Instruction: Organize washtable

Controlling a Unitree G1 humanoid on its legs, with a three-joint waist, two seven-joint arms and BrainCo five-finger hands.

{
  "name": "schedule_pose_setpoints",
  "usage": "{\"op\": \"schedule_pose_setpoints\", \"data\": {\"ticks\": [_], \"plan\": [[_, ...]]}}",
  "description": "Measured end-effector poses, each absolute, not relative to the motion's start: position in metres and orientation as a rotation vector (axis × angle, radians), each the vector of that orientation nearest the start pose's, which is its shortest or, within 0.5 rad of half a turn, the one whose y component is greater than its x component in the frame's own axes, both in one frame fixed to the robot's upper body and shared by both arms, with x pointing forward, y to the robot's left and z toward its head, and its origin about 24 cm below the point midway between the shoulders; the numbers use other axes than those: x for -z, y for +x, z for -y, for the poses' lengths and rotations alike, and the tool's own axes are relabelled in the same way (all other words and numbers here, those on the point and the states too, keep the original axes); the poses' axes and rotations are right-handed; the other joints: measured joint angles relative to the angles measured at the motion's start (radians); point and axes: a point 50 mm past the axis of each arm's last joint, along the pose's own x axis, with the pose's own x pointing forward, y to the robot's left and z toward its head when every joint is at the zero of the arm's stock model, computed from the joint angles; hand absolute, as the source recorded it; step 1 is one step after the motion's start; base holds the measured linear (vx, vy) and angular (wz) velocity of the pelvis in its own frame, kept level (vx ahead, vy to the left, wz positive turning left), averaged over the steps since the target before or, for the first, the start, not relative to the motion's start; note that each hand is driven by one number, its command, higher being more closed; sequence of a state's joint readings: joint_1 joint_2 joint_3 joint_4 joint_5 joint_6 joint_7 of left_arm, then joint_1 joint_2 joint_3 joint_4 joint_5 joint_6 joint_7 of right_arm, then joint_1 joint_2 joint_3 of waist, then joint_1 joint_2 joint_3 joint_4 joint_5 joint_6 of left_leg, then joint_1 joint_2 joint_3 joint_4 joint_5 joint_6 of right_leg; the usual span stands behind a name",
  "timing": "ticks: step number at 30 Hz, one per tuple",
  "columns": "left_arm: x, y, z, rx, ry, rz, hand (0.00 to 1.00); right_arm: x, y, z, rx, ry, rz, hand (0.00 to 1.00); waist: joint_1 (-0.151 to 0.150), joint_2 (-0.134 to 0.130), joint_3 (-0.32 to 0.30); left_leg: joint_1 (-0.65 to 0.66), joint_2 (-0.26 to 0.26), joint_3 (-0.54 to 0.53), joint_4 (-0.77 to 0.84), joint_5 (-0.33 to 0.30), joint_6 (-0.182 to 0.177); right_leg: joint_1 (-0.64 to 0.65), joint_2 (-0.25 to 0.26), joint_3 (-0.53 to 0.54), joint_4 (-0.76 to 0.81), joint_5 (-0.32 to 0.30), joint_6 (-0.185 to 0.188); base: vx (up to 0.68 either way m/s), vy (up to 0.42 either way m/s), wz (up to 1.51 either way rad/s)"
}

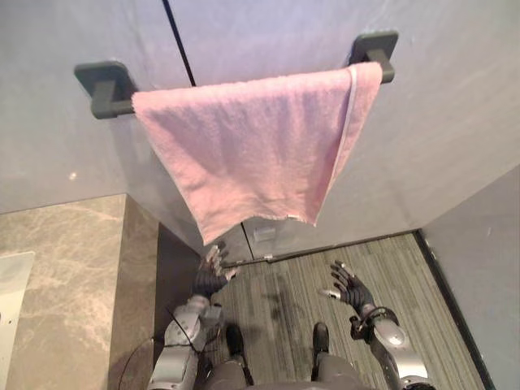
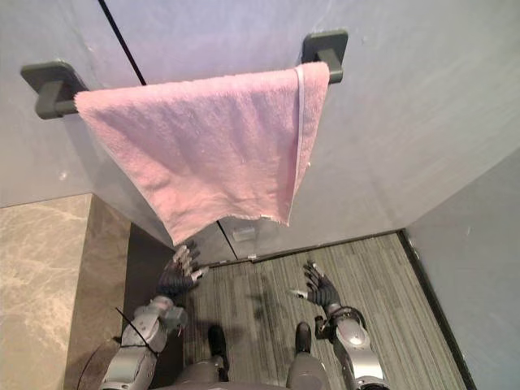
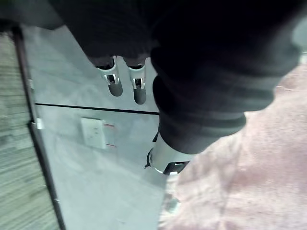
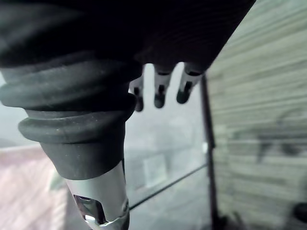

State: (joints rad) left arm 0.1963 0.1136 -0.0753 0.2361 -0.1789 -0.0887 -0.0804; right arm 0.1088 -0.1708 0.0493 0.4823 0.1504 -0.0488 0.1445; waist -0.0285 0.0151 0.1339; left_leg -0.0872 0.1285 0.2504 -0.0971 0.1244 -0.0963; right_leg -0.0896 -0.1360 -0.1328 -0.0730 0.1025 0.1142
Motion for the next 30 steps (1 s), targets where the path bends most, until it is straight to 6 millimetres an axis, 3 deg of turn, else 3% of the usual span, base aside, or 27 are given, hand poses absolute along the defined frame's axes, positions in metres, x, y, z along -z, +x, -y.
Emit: {"op": "schedule_pose_setpoints", "data": {"ticks": [4, 6, 9, 13, 18, 30], "plan": [[0.084, 0.170, -0.174, 0.023, -0.034, -0.538, 0.00, 0.117, 0.155, 0.199, -0.043, -0.043, -0.777, 0.00, 0.018, 0.001, -0.017, 0.032, 0.000, -0.001, -0.005, -0.006, -0.001, 0.035, 0.000, -0.003, -0.001, -0.012, 0.002, 0.00, 0.001, 0.01], [0.113, 0.144, -0.188, -0.069, -0.026, -0.704, 0.00, 0.139, 0.126, 0.205, -0.006, -0.060, -0.936, 0.00, 0.021, 0.000, -0.048, 0.041, -0.001, -0.003, -0.005, -0.011, -0.003, 0.044, -0.001, -0.005, -0.001, -0.018, 0.003, 0.02, 0.000, 0.04], [0.142, 0.105, -0.206, -0.234, 0.000, -0.913, 0.00, 0.156, 0.093, 0.214, 0.113, -0.002, -1.085, 0.00, 0.021, -0.005, -0.063, 0.074, -0.004, -0.004, -0.005, -0.021, -0.005, 0.076, -0.004, -0.007, 0.000, -0.027, 0.004, 0.01, -0.001, 0.01], [0.157, 0.070, -0.217, -0.366, -0.008, -1.060, 0.00, 0.165, 0.063, 0.215, 0.163, 0.030, -1.193, 0.00, 0.037, -0.016, -0.078, 0.104, -0.005, -0.003, -0.005, -0.031, -0.005, 0.105, -0.005, -0.010, 0.003, -0.039, 0.008, 0.00, 0.000, 0.01], [0.160, 0.059, -0.217, -0.405, -0.045, -1.094, 0.00, 0.166, 0.060, 0.214, 0.182, 0.048, -1.200, 0.00, 0.041, -0.021, -0.084, 0.125, -0.007, -0.002, -0.006, -0.041, -0.006, 0.122, -0.008, -0.009, 0.005, -0.047, 0.010, 0.00, 0.000, 0.00], [0.162, 0.061, -0.215, -0.413, -0.055, -1.100, 0.00, 0.167, 0.059, 0.210, 0.205, 0.047, -1.210, 0.00, 0.041, -0.030, -0.090, 0.128, -0.007, -0.024, -0.005, -0.052, -0.011, 0.137, -0.007, -0.030, 0.003, -0.070, 0.014, 0.02, -0.004, 0.05]]}}
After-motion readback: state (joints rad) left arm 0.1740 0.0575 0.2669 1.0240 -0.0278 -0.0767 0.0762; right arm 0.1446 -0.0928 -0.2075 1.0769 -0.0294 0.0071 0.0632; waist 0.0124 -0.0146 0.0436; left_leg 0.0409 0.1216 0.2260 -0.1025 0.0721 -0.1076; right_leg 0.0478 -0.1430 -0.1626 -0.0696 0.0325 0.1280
